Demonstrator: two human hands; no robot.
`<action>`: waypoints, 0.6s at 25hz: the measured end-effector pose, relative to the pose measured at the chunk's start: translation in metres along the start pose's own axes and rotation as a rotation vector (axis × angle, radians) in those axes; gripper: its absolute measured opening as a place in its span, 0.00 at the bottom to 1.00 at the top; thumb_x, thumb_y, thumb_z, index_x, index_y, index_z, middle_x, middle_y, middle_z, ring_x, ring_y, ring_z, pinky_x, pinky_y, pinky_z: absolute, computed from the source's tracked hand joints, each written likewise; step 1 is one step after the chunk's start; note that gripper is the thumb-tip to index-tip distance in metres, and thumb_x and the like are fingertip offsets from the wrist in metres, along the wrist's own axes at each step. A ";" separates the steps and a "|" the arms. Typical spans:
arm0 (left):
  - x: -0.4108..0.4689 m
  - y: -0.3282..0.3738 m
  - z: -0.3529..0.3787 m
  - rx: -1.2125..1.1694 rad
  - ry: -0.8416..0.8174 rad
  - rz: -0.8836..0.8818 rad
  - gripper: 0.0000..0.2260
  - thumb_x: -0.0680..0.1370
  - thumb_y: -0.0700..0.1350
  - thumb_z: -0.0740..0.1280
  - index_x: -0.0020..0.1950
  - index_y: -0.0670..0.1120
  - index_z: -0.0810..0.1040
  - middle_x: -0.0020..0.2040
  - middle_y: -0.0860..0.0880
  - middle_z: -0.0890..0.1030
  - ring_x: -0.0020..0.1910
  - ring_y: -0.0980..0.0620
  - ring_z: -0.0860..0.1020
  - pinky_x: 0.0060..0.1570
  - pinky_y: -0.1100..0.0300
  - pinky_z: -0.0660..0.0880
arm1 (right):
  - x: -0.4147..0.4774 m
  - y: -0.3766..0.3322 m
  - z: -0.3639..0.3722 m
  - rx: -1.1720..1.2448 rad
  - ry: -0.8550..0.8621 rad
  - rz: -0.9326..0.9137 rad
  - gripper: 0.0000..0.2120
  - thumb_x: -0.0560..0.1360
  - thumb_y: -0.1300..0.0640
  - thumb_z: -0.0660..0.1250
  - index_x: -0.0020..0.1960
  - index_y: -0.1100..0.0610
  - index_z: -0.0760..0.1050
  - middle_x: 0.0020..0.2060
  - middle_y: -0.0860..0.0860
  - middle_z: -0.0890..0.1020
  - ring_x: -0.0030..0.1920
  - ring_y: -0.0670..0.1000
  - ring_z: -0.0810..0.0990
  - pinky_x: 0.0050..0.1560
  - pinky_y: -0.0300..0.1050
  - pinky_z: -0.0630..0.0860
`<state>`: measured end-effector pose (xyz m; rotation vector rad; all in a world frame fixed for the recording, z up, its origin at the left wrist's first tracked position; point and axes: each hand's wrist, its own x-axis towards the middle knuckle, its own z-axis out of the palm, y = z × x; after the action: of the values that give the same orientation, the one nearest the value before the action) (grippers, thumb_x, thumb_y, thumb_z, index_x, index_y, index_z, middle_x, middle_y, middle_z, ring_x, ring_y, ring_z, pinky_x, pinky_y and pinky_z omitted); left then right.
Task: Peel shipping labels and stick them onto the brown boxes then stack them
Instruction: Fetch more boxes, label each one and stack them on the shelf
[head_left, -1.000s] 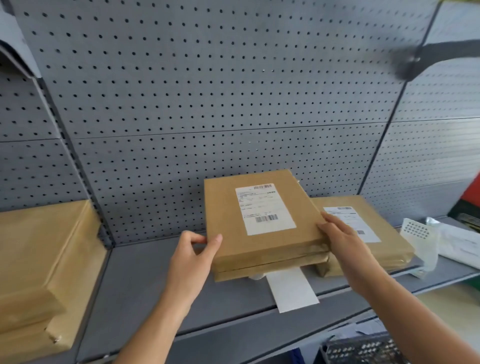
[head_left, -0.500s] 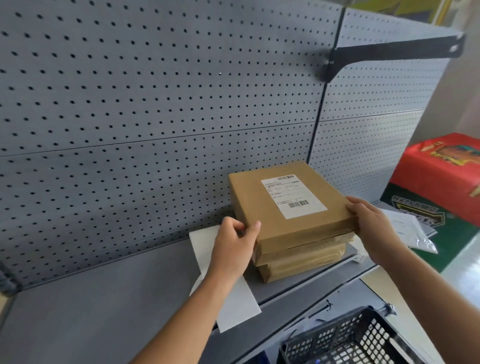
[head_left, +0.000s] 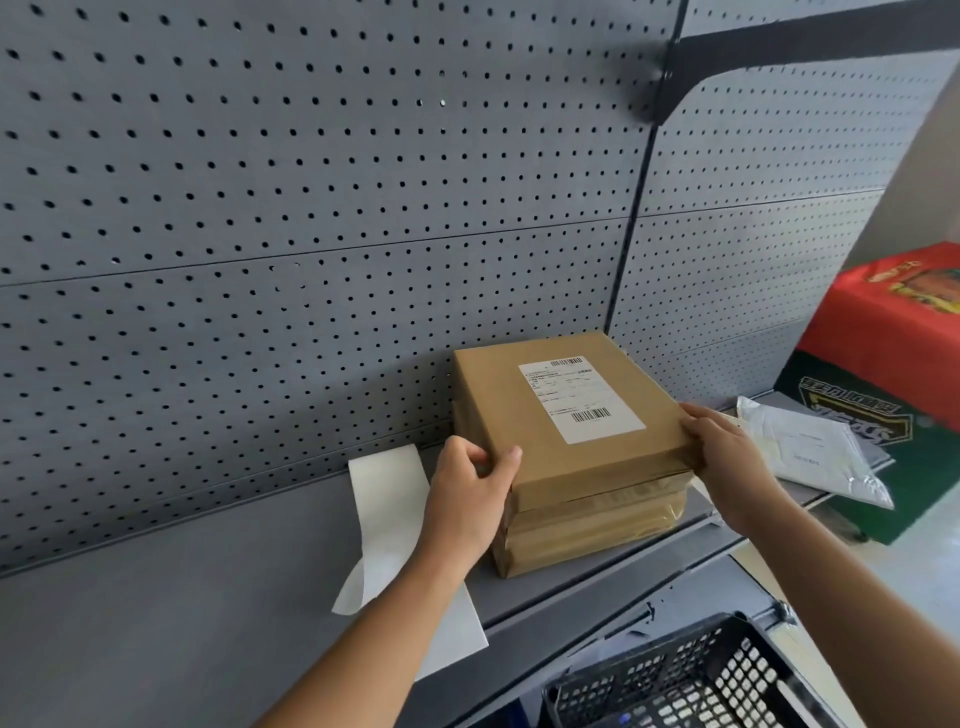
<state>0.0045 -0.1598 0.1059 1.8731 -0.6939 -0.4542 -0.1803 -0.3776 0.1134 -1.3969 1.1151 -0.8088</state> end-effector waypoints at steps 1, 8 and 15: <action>0.001 -0.001 0.001 0.007 0.006 0.006 0.15 0.78 0.60 0.68 0.49 0.49 0.71 0.49 0.49 0.79 0.46 0.53 0.78 0.40 0.62 0.71 | 0.002 0.001 0.001 -0.003 -0.010 -0.004 0.13 0.80 0.53 0.60 0.61 0.47 0.79 0.59 0.52 0.81 0.61 0.55 0.78 0.67 0.58 0.73; 0.001 -0.009 -0.017 0.024 0.015 -0.005 0.15 0.81 0.60 0.65 0.55 0.49 0.74 0.50 0.54 0.80 0.51 0.55 0.78 0.46 0.61 0.72 | -0.012 -0.017 0.010 -0.277 0.074 -0.161 0.19 0.79 0.53 0.59 0.69 0.49 0.72 0.66 0.51 0.76 0.65 0.53 0.74 0.67 0.57 0.70; -0.013 -0.021 -0.124 0.269 0.293 0.119 0.14 0.83 0.56 0.62 0.65 0.51 0.74 0.64 0.55 0.79 0.62 0.54 0.77 0.61 0.52 0.76 | -0.064 -0.071 0.090 -0.531 0.070 -0.609 0.15 0.81 0.57 0.60 0.66 0.51 0.74 0.66 0.53 0.73 0.67 0.57 0.71 0.64 0.55 0.68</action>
<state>0.0739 -0.0581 0.1345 2.0800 -0.6880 -0.0060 -0.1040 -0.2922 0.1780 -2.2311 1.0016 -1.0332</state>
